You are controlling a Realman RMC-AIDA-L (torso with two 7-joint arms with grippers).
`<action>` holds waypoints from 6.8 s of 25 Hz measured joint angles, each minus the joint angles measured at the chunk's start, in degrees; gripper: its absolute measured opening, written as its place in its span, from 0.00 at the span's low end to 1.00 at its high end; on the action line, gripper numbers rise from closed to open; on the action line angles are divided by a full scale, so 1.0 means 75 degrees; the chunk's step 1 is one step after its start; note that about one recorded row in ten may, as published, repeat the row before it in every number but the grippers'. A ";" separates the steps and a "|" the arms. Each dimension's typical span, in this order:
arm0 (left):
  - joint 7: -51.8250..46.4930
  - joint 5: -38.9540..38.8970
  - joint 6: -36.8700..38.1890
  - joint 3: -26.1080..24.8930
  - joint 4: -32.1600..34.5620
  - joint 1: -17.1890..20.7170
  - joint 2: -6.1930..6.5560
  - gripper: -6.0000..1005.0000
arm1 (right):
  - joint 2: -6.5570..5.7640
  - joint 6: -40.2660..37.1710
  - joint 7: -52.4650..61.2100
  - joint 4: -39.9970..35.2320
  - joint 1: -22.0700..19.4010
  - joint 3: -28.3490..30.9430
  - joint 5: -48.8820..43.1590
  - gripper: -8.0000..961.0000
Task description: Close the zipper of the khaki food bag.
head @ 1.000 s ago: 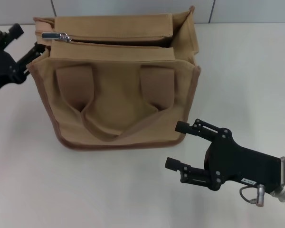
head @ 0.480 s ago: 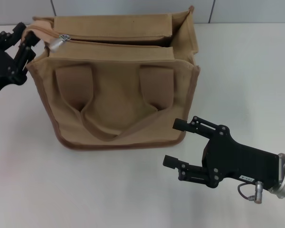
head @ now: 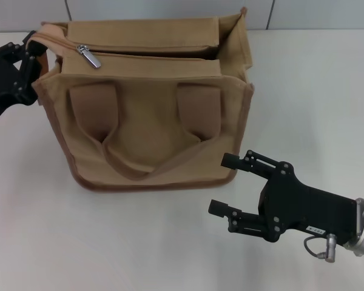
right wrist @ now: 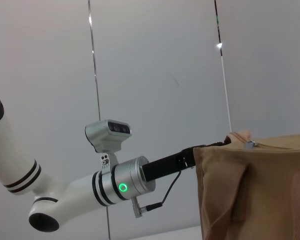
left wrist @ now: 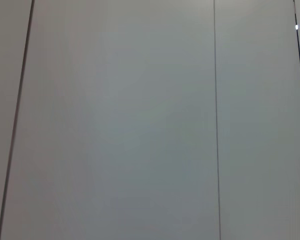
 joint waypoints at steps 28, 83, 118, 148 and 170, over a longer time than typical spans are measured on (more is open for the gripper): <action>-0.4137 0.0306 0.0427 0.0280 0.0616 -0.0697 0.0000 0.05 | -0.0065 0.0133 0.8159 -0.1441 0.1921 0.0969 0.1321 0.51; -0.4403 0.0335 0.0081 0.0754 0.0515 -0.1887 -0.0044 0.09 | 0.0000 0.2301 0.8563 -0.2005 0.3444 -0.1984 0.2008 0.28; -0.4088 -0.0540 0.0019 0.0725 0.0597 -0.1006 0.0035 0.11 | -0.0073 0.1778 0.9054 -0.3338 0.1464 -0.2042 0.2304 0.09; -0.3563 -0.0611 -0.0227 0.0727 0.0488 -0.0534 -0.0020 0.13 | -0.0100 0.0173 0.7487 -0.3440 -0.0006 -0.0183 0.2334 0.32; -0.0960 -0.0980 0.1927 0.1409 0.0456 0.1783 0.0110 0.59 | -0.0033 -0.0928 0.3365 -0.1443 -0.0405 0.0535 0.3584 0.72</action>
